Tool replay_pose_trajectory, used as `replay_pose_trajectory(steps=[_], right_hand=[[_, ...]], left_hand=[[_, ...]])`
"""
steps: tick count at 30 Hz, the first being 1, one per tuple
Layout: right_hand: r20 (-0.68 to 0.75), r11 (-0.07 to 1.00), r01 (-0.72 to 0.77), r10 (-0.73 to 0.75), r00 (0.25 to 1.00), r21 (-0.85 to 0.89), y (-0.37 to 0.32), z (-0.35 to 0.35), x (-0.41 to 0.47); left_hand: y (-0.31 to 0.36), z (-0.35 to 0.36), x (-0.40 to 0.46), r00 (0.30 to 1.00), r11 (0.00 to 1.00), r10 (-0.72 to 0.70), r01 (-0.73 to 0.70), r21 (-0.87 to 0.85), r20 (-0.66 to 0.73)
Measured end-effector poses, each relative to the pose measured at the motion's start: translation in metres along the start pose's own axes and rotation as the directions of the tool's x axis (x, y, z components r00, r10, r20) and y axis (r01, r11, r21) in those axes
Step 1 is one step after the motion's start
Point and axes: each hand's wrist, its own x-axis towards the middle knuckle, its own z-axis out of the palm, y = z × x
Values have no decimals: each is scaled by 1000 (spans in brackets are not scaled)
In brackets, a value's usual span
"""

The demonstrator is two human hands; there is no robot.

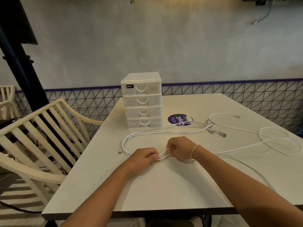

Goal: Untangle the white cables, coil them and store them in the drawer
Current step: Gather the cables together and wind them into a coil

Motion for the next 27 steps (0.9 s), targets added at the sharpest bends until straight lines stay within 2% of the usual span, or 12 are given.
replay_pose_trajectory(steps=[3,8,11,15,18,22,27], right_hand=[[-36,998,-38,36,999,-40,-2,2,-9],[-124,1000,-1,-1,992,-11,-12,10,-22],[-146,999,-2,-4,989,-45,-1,13,-21],[-94,999,41,-42,995,-12,1,14,-13],[-78,994,68,-62,995,80,-3,14,-7],[-105,988,52,-37,994,146,-1,15,-1],[-146,987,17,7,989,162,0,19,-1]], left_hand=[[1,-1,2,999,999,-28,29,19,-46],[2,-3,10,988,995,-28,42,93,-153],[1,0,7,998,998,-19,23,62,-67],[-6,-7,0,998,999,-47,47,-24,29],[-5,-17,3,997,993,-64,61,99,33],[15,-13,21,999,907,-37,37,419,-7],[21,17,25,994,919,-18,60,389,-110]])
